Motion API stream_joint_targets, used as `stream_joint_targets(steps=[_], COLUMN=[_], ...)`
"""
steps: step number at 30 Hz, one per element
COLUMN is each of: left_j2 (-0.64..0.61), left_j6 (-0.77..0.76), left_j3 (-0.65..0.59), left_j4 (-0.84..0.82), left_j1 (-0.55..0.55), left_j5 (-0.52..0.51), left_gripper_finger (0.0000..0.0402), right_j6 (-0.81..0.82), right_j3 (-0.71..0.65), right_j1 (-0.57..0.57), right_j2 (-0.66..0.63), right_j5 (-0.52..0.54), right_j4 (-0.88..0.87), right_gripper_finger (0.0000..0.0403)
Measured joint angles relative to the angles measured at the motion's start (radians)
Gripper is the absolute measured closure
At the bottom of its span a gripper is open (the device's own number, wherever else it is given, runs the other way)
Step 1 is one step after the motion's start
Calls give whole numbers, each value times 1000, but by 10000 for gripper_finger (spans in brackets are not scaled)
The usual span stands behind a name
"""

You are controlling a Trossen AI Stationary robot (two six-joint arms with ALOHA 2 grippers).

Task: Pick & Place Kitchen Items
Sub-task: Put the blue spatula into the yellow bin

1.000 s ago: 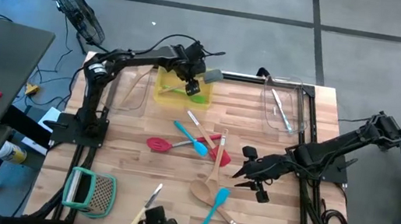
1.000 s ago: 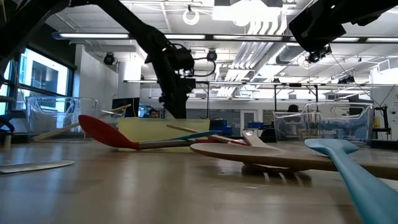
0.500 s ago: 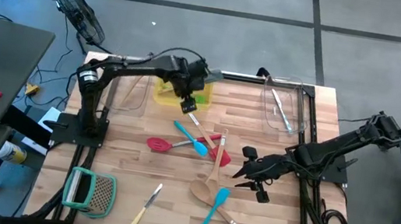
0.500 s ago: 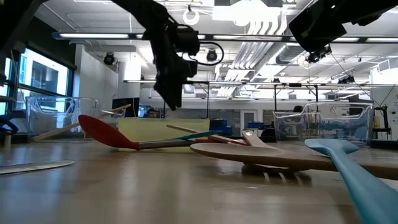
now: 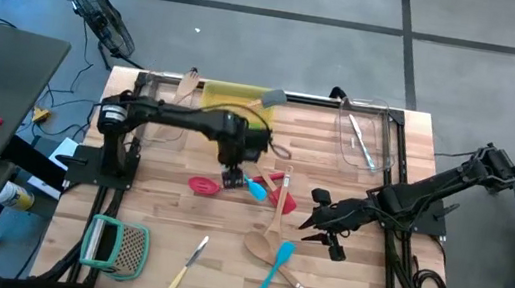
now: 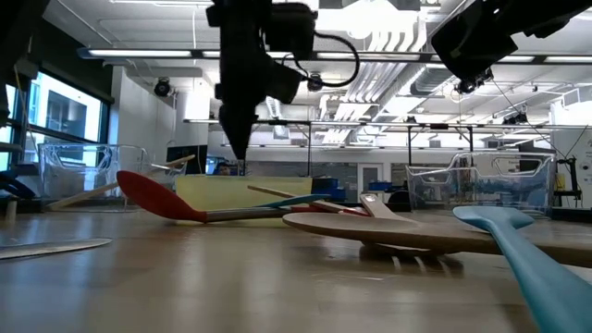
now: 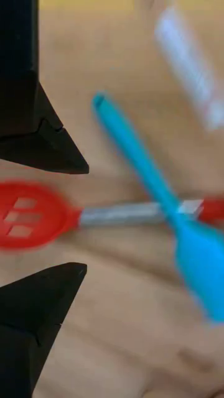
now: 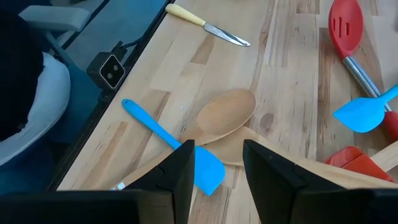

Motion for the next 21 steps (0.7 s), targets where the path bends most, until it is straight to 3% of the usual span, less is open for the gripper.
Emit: stream_joint_targets(steps=[12, 21], left_j2=[0, 0], left_j6=[-273, -300], left_j3=[0, 0], left_j4=[-147, -141], left_j1=[-221, -306], left_j5=[89, 119], left_gripper_finger=[160, 160], right_j6=[-8, 14], right_j3=[0, 0], right_j1=[1, 1], right_j2=[0, 0], right_j5=[1, 1], right_j4=[0, 0], right_gripper_finger=[275, 275])
